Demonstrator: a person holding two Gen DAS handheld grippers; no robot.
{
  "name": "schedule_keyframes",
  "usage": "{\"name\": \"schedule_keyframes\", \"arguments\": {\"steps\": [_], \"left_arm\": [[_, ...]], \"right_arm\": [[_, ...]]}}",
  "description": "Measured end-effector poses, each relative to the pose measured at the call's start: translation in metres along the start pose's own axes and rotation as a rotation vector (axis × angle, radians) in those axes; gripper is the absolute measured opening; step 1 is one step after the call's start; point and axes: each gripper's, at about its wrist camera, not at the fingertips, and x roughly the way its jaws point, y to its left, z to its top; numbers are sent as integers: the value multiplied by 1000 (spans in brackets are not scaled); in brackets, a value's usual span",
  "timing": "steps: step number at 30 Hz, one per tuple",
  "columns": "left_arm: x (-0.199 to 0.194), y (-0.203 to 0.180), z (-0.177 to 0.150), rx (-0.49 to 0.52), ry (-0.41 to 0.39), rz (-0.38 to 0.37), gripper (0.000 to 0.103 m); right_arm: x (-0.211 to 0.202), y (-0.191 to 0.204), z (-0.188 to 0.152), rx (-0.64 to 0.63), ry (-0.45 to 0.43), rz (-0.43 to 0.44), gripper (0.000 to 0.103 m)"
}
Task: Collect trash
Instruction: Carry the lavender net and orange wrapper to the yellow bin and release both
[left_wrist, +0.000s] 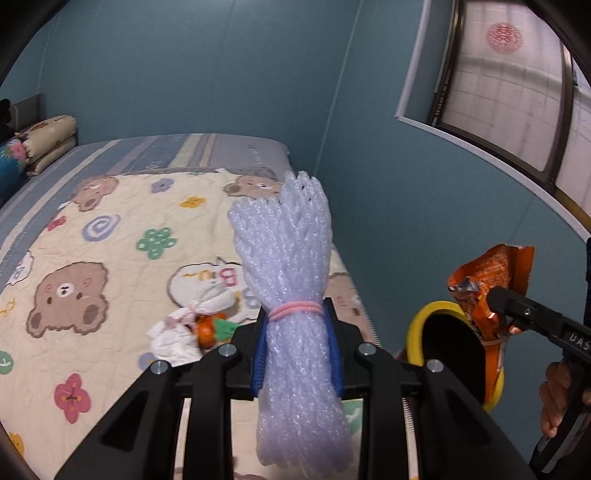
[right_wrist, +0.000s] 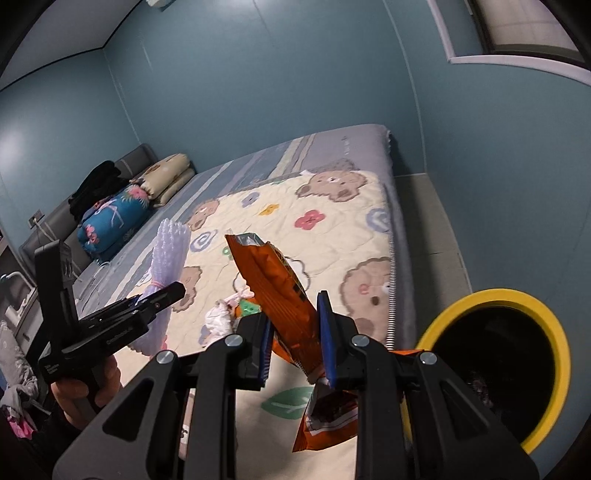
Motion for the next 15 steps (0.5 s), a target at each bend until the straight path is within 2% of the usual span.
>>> {"name": "schedule_keyframes", "arguments": {"steps": [15], "left_arm": [[5,-84,12,107,-9,-97,25]], "right_arm": [[-52,-68,-1,87,-69,-84,22]]}}
